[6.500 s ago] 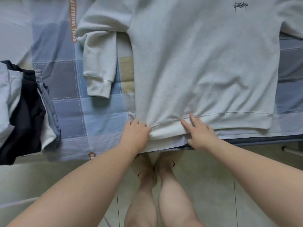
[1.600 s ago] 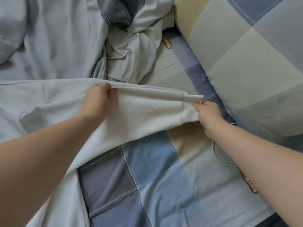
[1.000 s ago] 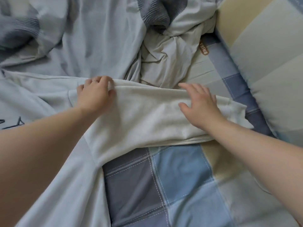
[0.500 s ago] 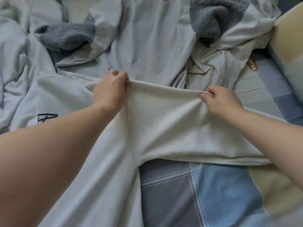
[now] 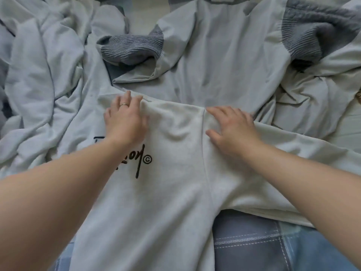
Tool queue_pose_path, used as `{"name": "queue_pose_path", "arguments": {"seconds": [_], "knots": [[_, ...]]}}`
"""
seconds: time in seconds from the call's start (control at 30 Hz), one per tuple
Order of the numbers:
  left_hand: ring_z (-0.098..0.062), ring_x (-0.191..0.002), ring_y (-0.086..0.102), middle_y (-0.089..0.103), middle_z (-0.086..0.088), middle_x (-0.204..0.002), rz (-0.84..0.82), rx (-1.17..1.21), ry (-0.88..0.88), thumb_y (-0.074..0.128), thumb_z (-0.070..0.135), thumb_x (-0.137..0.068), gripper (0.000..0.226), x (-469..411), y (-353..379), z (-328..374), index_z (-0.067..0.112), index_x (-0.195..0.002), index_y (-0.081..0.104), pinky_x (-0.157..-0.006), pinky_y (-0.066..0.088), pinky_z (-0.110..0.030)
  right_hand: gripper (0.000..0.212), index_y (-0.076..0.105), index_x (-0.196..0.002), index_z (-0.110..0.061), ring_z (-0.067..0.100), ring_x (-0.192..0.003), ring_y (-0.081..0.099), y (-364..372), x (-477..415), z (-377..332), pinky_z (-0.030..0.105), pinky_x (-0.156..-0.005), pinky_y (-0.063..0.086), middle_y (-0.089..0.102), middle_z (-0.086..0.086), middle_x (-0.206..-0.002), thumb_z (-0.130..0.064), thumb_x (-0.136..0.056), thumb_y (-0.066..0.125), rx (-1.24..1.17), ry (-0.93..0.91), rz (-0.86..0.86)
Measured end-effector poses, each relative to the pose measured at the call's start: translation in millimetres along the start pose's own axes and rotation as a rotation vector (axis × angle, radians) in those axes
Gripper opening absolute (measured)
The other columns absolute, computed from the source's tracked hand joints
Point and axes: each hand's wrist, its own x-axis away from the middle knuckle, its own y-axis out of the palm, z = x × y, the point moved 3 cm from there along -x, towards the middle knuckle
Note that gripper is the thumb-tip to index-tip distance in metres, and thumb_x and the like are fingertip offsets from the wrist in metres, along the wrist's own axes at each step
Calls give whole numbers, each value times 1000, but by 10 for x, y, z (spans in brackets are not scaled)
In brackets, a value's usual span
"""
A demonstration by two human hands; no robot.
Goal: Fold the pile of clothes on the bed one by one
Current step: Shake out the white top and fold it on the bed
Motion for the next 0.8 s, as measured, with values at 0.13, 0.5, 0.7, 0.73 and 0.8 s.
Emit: {"name": "queue_pose_path", "arguments": {"seconds": [0.13, 0.5, 0.7, 0.73, 0.8], "knots": [[-30, -155, 6, 10, -2, -169, -22, -40, -28, 66, 51, -89, 80, -239, -146, -392, 31, -155, 26, -123, 9, -54, 52, 44, -142, -34, 27, -133, 44, 122, -363, -237, 43, -109, 27, 50, 5, -142, -58, -96, 47, 25, 118, -136], [-37, -111, 56, 63, -12, -115, 55, 125, -209, 59, 48, -94, 27, -427, -209, -804, 22, -97, 53, -83, 41, -41, 29, 54, -74, -13, 33, -87, 54, 84, -655, -203, 35, -69, 35, 61, 11, -86, -34, -94, 61, -247, 321, 88], [-28, -121, 54, 34, -5, -150, 110, 465, -46, 65, 25, -95, 43, -425, -109, -437, 22, -135, 49, -95, 39, -31, 15, 56, -107, -22, 34, -121, 49, 131, -568, -277, 44, -99, 36, 57, 13, -129, -27, -93, 56, -57, 427, 137], [-28, -132, 47, 24, -5, -159, 88, 391, 20, 67, 28, -94, 52, -371, -45, -433, 24, -141, 45, -105, 38, -36, 31, 56, -121, -23, 33, -128, 44, 148, -552, -417, 46, -105, 31, 52, 11, -136, -27, -91, 58, 2, 319, 202], [-27, -152, 19, 6, -3, -168, 12, 157, 163, 61, 42, -95, 63, -258, 137, -482, 34, -151, 34, -121, 21, -47, 53, 47, -143, -30, 30, -143, 30, 206, -504, -776, 49, -115, 19, 37, 6, -155, -32, -91, 59, 59, 25, 246]]}}
